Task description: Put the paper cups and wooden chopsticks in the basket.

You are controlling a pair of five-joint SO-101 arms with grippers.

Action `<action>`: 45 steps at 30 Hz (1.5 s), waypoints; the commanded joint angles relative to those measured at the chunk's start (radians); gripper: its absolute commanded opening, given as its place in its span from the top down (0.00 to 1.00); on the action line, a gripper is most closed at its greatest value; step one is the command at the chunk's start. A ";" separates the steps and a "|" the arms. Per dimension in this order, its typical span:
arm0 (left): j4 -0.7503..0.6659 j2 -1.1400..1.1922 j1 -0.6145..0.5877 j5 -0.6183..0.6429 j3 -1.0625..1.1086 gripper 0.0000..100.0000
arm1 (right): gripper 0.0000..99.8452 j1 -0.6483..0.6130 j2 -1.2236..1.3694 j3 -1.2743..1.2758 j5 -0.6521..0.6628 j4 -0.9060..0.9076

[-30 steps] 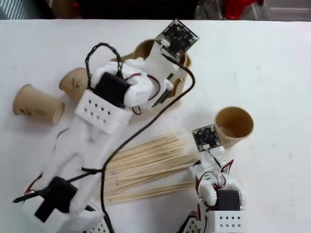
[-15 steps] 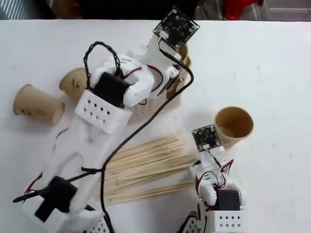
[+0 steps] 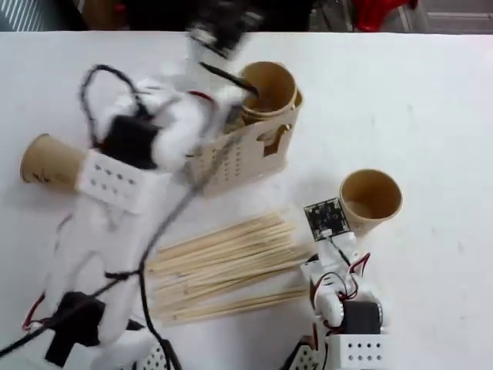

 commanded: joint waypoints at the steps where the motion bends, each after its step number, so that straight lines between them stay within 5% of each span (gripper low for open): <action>1: 0.109 -0.038 -0.205 0.112 0.011 0.88 | 0.98 0.008 -0.005 0.008 0.005 0.005; 6: 0.115 -0.010 -0.340 0.129 0.311 0.88 | 0.98 -0.001 -0.005 0.008 0.005 0.005; 18: -0.453 -0.064 -0.377 0.232 0.959 0.88 | 0.98 -0.048 -0.005 0.008 0.005 0.005; 23: -0.574 -0.077 -0.367 0.227 1.042 0.88 | 0.98 -0.036 -0.007 -0.037 0.035 -0.012; 28: -0.592 -0.074 -0.355 0.227 1.048 0.88 | 0.98 0.114 0.001 -0.262 0.442 -0.008; 35: -0.608 -0.071 -0.355 0.227 1.051 0.88 | 0.98 0.245 0.073 -0.525 0.411 -0.018; 45: -0.609 -0.071 -0.355 0.207 1.056 0.88 | 0.90 0.387 0.802 -1.003 0.241 0.035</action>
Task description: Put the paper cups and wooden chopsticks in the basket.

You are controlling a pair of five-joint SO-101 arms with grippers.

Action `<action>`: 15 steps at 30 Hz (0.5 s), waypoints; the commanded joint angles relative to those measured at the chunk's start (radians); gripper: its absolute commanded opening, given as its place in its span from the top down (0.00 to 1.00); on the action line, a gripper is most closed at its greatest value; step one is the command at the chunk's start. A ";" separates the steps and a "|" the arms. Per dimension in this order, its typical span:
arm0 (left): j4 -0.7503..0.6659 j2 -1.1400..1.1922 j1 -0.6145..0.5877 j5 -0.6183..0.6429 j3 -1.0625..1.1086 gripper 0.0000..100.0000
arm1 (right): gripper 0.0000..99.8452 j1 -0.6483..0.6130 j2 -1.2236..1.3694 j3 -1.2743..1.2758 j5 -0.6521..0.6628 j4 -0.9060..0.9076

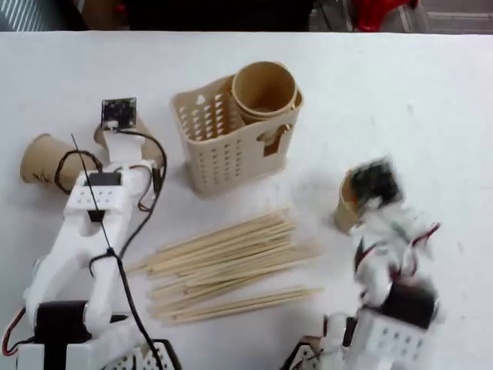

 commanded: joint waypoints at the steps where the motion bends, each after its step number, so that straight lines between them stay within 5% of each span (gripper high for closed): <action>1: -0.014 -0.036 0.018 -0.009 -0.005 0.88 | 0.86 0.045 0.306 -0.259 -0.083 0.064; 5: -0.012 -0.036 0.018 -0.009 -0.005 0.88 | 0.78 0.058 0.575 -0.416 -0.130 0.122; 15: -0.012 -0.036 0.018 -0.009 -0.005 0.88 | 0.78 0.044 0.940 -0.529 -0.209 0.059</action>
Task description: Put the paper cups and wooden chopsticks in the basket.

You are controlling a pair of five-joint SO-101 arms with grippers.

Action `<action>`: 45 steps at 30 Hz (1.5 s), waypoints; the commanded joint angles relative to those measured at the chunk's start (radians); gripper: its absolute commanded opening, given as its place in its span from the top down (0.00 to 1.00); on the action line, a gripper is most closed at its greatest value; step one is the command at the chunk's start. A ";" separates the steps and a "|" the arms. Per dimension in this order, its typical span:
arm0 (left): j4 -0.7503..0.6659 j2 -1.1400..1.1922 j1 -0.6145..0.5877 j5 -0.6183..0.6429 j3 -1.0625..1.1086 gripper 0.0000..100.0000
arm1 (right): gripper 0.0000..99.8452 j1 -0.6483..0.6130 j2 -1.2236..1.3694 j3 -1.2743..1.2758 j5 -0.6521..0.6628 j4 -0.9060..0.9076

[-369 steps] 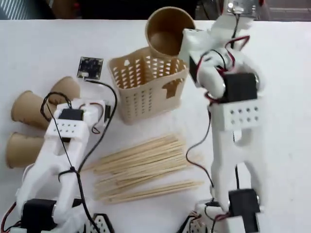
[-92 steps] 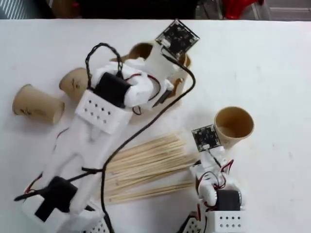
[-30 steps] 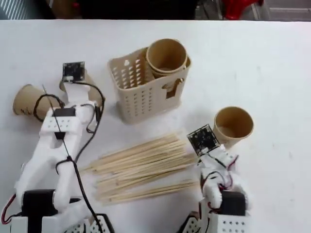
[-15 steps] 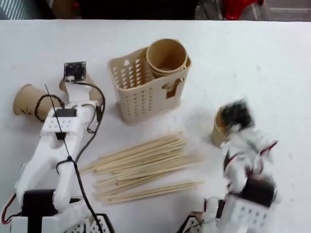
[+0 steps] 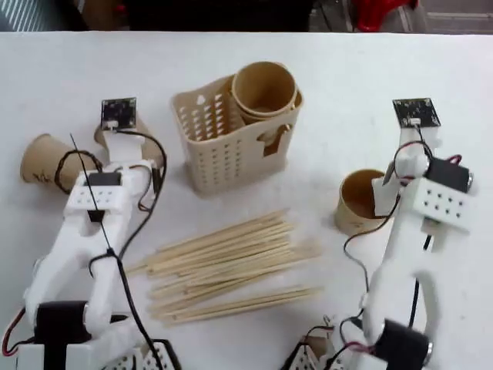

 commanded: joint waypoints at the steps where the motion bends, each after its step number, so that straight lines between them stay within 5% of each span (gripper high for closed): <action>1: -0.012 -0.036 0.018 -0.009 -0.005 0.88 | 0.78 -0.002 0.051 -0.051 -0.015 -0.047; 8: -0.014 -0.036 0.018 -0.009 -0.005 0.88 | 0.79 -0.008 0.145 -0.049 -0.015 -0.088; 14: -0.014 -0.036 0.018 -0.009 -0.005 0.88 | 0.99 -0.004 0.246 -0.049 -0.011 -0.139; 17: -0.014 -0.036 0.018 -0.009 -0.005 0.88 | 0.98 -0.001 0.252 -0.054 -0.011 -0.134; 29: -0.018 -0.036 0.016 -0.009 -0.005 0.88 | 0.98 -0.028 -0.329 -0.193 -0.028 0.113; 36: -0.017 -0.036 0.015 -0.009 -0.005 0.88 | 0.98 -0.326 -0.421 -0.411 -0.262 0.117; 45: -0.014 -0.041 0.016 -0.009 -0.005 0.88 | 0.98 -0.638 -0.125 -0.786 -0.370 0.018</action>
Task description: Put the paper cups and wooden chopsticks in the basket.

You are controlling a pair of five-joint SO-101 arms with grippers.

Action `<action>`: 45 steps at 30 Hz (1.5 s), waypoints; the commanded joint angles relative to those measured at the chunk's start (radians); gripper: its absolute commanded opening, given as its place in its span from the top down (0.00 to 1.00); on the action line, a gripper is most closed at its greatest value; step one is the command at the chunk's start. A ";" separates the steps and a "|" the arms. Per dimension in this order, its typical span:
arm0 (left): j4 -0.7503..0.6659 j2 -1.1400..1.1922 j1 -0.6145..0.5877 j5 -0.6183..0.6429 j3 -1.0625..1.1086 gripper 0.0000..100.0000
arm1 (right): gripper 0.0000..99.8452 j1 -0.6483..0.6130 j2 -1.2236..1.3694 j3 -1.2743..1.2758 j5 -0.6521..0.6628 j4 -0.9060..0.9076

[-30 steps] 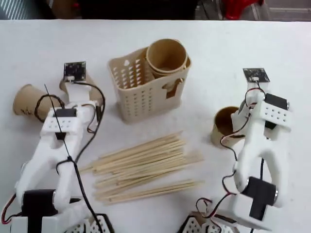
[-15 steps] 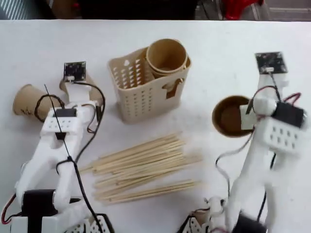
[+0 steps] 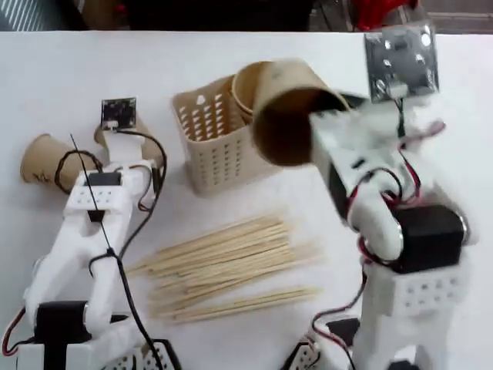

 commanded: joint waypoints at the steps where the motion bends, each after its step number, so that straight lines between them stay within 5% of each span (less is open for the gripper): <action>1: -0.014 -0.042 0.016 -0.009 -0.005 0.88 | 0.98 -0.076 0.145 -0.132 -0.015 -0.031; 28: -0.012 -0.042 0.015 -0.009 -0.005 0.88 | 0.98 -0.024 0.536 -0.203 -0.017 -0.019; 37: -0.011 -0.042 0.016 -0.009 -0.005 0.88 | 0.98 0.110 0.521 -0.210 -0.058 -0.015; 45: -0.011 -0.042 0.015 -0.009 -0.005 0.88 | 0.98 0.061 0.510 -0.203 -0.058 -0.010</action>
